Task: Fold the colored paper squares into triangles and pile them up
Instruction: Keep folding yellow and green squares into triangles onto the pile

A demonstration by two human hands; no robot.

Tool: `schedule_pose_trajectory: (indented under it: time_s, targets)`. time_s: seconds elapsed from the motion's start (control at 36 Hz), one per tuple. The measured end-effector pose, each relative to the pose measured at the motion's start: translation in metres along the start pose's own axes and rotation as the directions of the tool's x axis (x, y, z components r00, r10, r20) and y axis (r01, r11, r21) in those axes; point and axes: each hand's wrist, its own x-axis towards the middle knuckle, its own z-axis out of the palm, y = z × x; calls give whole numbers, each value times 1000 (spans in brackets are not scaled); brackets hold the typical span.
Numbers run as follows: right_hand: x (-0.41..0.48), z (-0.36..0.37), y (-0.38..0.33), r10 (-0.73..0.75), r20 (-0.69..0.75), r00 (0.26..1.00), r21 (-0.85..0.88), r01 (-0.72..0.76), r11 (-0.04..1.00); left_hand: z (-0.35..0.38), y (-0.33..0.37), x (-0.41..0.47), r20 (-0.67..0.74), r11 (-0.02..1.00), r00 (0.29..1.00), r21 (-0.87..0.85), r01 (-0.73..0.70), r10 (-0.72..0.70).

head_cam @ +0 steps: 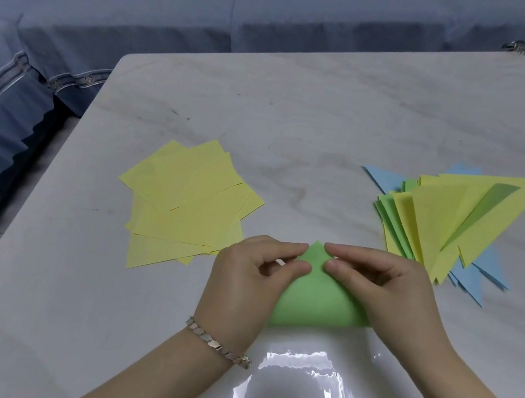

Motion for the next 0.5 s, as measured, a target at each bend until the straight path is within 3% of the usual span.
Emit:
schedule_pose_trajectory:
  time_s: [0.22,0.31,0.5]
  targets:
    - [2,-4,5,-31,51,998,-24,32,999,1,-5,0,6,1000,1000,21,-10,10]
    - [6,-5,9,-46,72,996,-44,50,998,2,-7,4,17,998,998,11,56,-56]
    - [30,-9,21,-79,167,983,-238,118,964,7,-12,40,165,993,980,38,110,-115]
